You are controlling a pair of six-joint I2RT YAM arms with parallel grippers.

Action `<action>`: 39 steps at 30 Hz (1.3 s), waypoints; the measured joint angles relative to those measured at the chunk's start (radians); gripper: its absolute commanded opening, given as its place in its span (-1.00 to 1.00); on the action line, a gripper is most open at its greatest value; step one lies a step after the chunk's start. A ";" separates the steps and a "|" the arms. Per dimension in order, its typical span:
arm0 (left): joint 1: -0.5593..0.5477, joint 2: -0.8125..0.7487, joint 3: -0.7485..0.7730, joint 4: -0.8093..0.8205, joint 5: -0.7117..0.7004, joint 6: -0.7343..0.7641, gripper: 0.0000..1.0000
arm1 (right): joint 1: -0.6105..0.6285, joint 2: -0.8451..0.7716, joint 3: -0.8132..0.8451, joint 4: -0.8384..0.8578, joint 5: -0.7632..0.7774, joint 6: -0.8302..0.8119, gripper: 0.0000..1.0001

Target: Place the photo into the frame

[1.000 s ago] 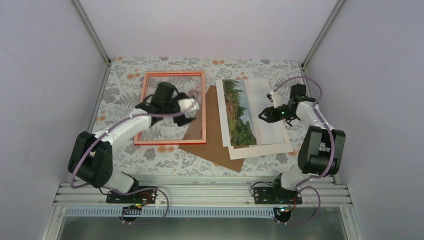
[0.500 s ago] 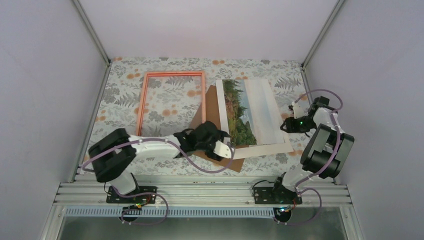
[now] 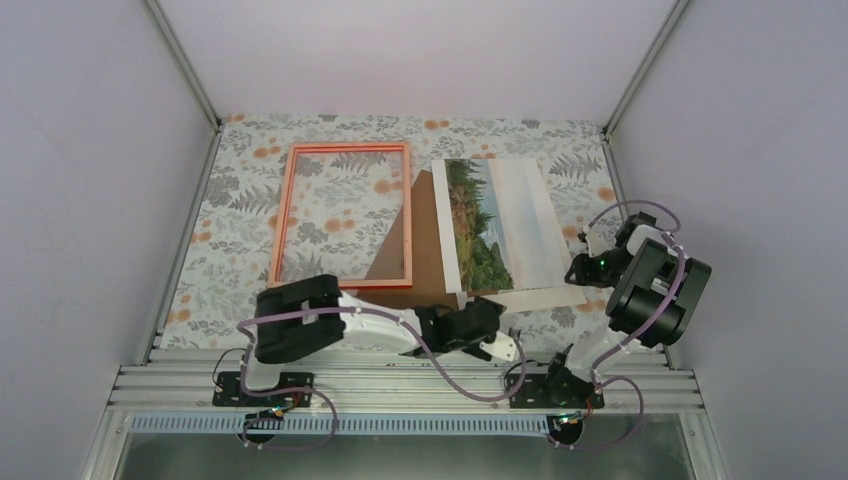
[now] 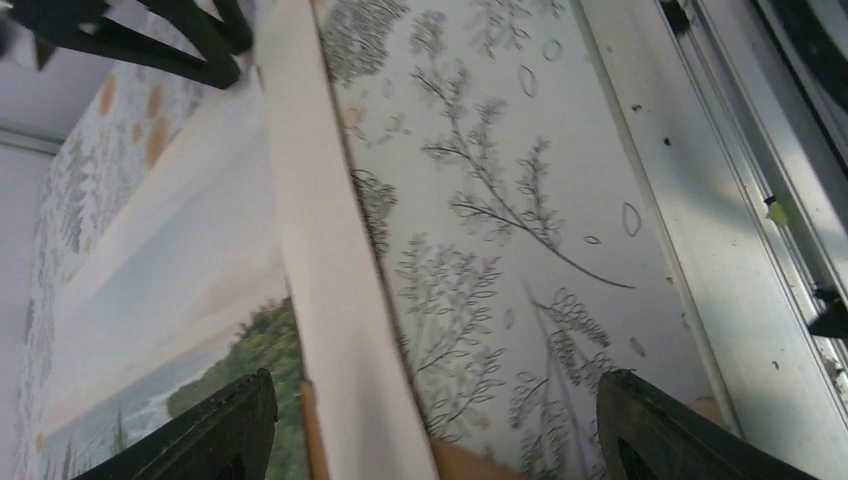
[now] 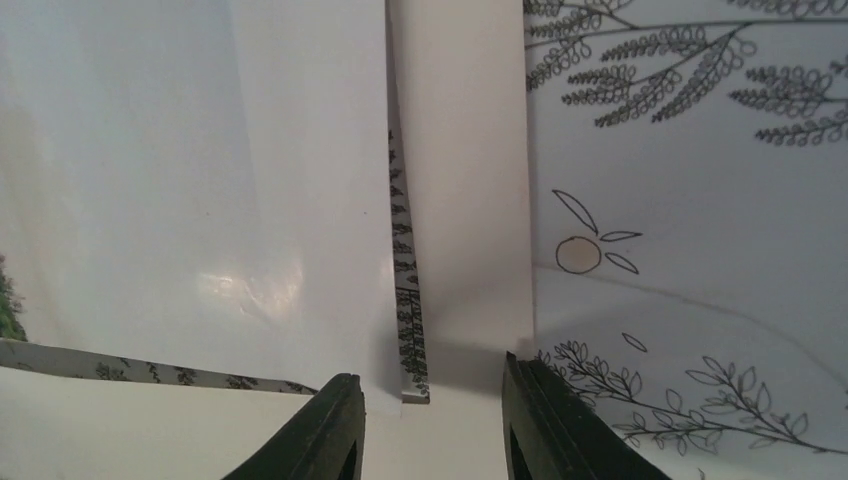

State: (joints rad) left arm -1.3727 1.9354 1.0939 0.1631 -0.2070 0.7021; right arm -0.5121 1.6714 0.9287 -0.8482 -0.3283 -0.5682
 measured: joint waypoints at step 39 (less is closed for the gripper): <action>0.025 0.291 0.267 -0.008 -0.367 0.083 -0.95 | 0.022 -0.087 -0.037 -0.054 0.017 -0.216 -0.07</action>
State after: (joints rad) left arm -1.3479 2.2261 1.3605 0.1555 -0.5735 0.7853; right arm -0.4904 1.5848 0.8921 -0.9020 -0.3111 -0.7845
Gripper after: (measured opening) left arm 0.030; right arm 0.388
